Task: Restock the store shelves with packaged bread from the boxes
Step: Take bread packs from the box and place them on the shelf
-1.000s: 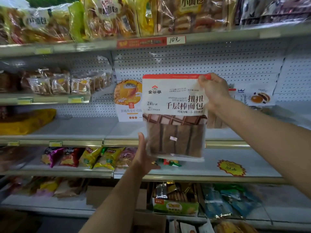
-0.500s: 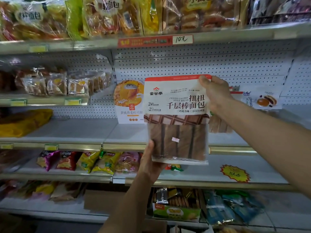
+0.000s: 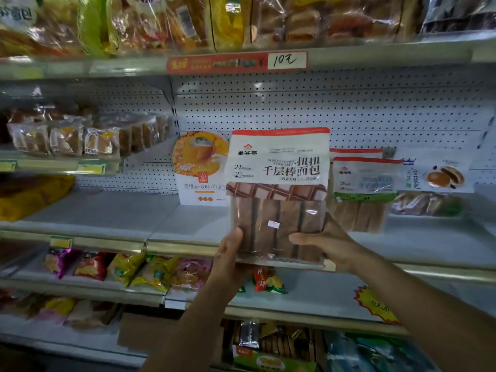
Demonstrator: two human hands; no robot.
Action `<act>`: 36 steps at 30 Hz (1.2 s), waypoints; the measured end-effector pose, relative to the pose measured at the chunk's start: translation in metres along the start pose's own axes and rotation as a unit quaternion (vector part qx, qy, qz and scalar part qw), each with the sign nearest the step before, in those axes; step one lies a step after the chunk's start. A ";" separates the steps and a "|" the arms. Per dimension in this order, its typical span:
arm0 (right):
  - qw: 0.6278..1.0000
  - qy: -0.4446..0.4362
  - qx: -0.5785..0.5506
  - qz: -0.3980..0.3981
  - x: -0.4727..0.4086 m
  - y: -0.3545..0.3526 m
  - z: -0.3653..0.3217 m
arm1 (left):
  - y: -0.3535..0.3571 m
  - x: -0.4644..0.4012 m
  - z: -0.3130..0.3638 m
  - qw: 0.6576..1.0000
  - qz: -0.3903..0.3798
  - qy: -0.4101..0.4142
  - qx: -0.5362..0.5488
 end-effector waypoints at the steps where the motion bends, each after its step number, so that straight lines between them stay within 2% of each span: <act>1: 1.000 0.004 -0.004 0.001 -0.007 -0.006 0.007 | -0.001 -0.007 -0.001 1.000 0.011 0.003 -0.024; 4: 1.000 0.022 0.000 0.021 -0.031 -0.020 0.029 | 0.000 -0.031 -0.001 0.997 0.050 -0.026 -0.054; 7: 0.999 0.033 -0.007 0.041 -0.057 -0.029 0.050 | 0.000 -0.060 -0.007 0.987 0.079 -0.053 -0.133; 12: 0.995 0.060 0.014 0.077 -0.099 -0.039 0.075 | -0.010 -0.109 -0.021 0.973 0.109 -0.030 -0.199; 16: 0.991 0.098 0.052 0.069 -0.129 -0.047 0.095 | -0.025 -0.157 -0.031 0.959 0.099 -0.025 -0.263; 28: 0.984 0.117 0.046 0.128 -0.216 -0.061 0.156 | -0.047 -0.242 -0.076 0.960 0.146 -0.024 -0.240; 30: 0.983 0.114 0.037 0.139 -0.225 -0.063 0.165 | -0.050 -0.253 -0.084 0.953 0.148 -0.033 -0.262; 33: 0.984 0.110 0.032 0.139 -0.236 -0.064 0.179 | -0.057 -0.266 -0.093 0.924 0.181 -0.040 -0.334; 36: 0.985 0.103 0.028 0.133 -0.248 -0.060 0.188 | -0.058 -0.276 -0.097 0.924 0.195 -0.026 -0.328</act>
Point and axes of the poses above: each hand's wrist, its own x-axis away from the middle knuckle, its own y-axis out of the palm, z = x × y, the point moved 1 cm from there along -x, towards the middle knuckle
